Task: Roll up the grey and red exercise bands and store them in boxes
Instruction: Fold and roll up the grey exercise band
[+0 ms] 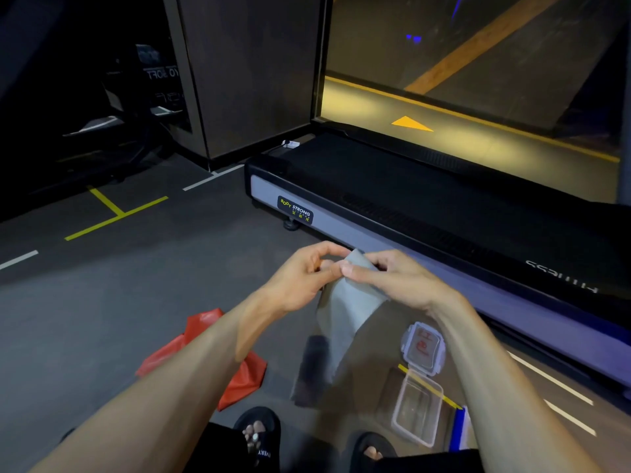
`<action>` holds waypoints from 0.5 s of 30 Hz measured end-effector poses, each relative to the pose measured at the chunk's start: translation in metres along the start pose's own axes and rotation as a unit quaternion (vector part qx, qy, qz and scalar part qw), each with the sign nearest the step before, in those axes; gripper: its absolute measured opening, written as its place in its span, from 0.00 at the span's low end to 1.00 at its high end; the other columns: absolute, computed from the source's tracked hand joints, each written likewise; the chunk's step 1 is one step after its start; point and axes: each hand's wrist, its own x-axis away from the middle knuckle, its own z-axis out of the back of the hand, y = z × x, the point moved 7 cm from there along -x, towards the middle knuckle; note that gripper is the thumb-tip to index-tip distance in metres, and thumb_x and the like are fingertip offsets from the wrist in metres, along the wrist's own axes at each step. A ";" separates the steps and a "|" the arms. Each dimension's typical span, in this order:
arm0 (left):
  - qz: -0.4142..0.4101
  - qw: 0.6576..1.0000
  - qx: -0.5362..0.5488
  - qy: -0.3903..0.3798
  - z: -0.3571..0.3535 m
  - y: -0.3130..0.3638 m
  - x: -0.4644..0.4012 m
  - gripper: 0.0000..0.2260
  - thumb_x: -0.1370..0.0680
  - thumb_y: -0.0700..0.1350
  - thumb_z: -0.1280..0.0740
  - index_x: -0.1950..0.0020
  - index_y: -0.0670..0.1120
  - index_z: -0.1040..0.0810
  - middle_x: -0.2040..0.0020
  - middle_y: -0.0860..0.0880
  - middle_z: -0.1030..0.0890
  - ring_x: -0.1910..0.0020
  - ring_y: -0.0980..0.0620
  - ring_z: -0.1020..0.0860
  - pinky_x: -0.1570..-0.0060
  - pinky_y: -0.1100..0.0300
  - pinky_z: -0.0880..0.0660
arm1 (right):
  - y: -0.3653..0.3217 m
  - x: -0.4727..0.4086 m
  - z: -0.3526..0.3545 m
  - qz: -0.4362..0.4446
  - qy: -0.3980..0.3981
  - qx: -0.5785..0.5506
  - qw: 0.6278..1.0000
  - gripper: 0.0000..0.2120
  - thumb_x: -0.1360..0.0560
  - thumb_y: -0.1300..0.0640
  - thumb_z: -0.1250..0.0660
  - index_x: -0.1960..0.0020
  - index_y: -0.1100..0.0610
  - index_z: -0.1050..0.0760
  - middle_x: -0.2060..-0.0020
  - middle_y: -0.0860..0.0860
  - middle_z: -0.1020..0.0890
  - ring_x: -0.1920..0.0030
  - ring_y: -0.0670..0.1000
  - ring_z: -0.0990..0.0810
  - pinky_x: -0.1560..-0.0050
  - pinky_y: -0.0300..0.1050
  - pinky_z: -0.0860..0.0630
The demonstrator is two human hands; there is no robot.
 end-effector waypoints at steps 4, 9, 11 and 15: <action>0.018 1.000 0.004 0.025 0.002 -0.003 0.000 0.06 0.17 0.40 0.35 0.42 0.42 0.22 0.65 0.51 0.16 0.65 0.56 0.19 0.62 0.63 0.23 | -0.003 -0.003 0.005 0.034 0.039 -0.030 0.998 0.13 0.25 0.48 0.25 0.49 0.58 0.16 0.66 0.45 0.19 0.65 0.42 0.23 0.62 0.37 0.30; 0.021 0.999 0.010 0.032 0.002 -0.004 0.002 0.10 0.17 0.47 0.35 0.38 0.44 0.22 0.53 0.40 0.17 0.55 0.49 0.19 0.57 0.58 0.23 | 0.002 -0.006 0.008 0.021 0.084 -0.084 0.993 0.13 0.25 0.52 0.24 0.46 0.59 0.19 0.61 0.48 0.13 0.60 0.45 0.16 0.57 0.39 0.23; 0.018 1.000 0.003 0.022 0.001 -0.005 0.002 0.11 0.16 0.42 0.37 0.35 0.40 0.25 0.50 0.35 0.17 0.53 0.52 0.18 0.54 0.60 0.22 | 0.005 -0.005 0.014 0.011 0.113 -0.105 0.988 0.14 0.25 0.52 0.24 0.46 0.60 0.20 0.58 0.53 0.12 0.57 0.52 0.14 0.52 0.50 0.20; 0.011 1.000 0.005 0.013 0.001 -0.009 0.001 0.13 0.17 0.45 0.36 0.35 0.40 0.25 0.44 0.31 0.19 0.48 0.43 0.19 0.44 0.48 0.22 | 0.003 -0.003 0.017 0.011 0.119 -0.103 0.988 0.13 0.24 0.49 0.26 0.49 0.59 0.19 0.58 0.52 0.12 0.58 0.49 0.15 0.51 0.49 0.21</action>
